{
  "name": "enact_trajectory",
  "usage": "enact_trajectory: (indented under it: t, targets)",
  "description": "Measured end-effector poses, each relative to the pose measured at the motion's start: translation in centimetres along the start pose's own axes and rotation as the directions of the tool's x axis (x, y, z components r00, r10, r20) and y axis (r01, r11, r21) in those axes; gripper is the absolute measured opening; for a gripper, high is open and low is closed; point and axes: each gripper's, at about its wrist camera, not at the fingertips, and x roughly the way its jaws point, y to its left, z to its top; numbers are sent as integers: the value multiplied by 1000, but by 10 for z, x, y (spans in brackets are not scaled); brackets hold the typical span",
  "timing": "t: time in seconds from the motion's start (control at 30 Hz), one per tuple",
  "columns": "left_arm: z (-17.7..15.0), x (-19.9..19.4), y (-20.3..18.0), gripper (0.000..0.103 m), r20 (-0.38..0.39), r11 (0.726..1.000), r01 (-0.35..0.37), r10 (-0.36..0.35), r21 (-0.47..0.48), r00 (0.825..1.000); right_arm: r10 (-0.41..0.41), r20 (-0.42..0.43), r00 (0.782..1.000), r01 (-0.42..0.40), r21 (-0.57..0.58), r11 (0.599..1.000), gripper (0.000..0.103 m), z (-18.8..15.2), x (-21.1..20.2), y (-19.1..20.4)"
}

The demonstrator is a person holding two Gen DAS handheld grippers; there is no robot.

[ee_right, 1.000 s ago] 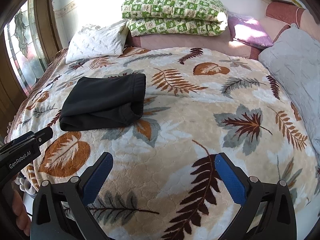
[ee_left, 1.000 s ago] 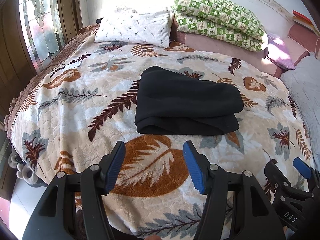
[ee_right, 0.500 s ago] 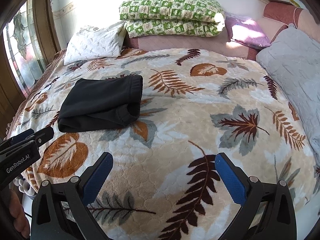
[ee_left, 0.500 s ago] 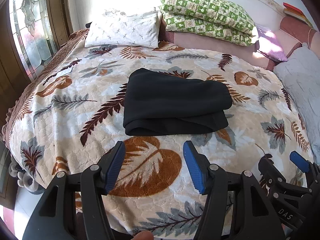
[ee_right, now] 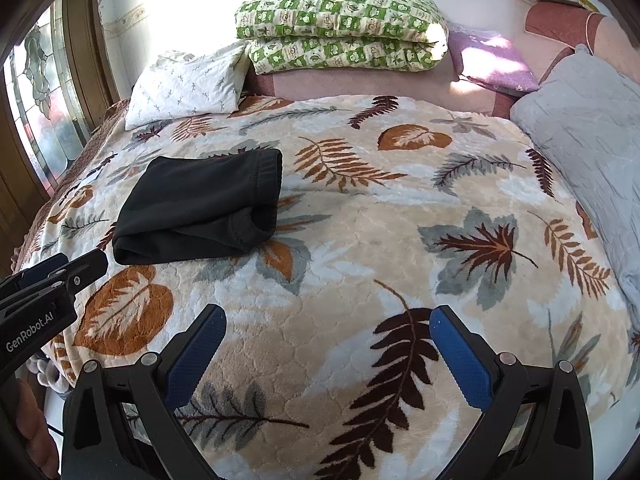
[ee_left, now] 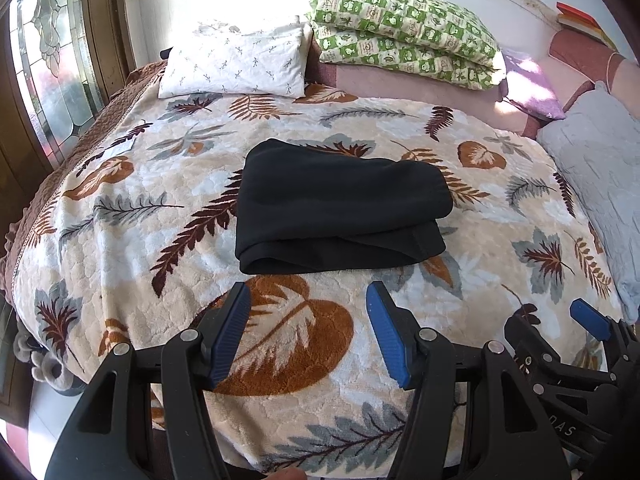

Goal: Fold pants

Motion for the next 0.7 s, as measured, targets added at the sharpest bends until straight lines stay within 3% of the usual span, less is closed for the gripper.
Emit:
enact_trajectory:
  t: [0.7]
  targets:
    - [-1,4,-3,59,-26,1000,17,-16,24,1000,-6,-12,1000,6,-12,1000,102,-2,4,2]
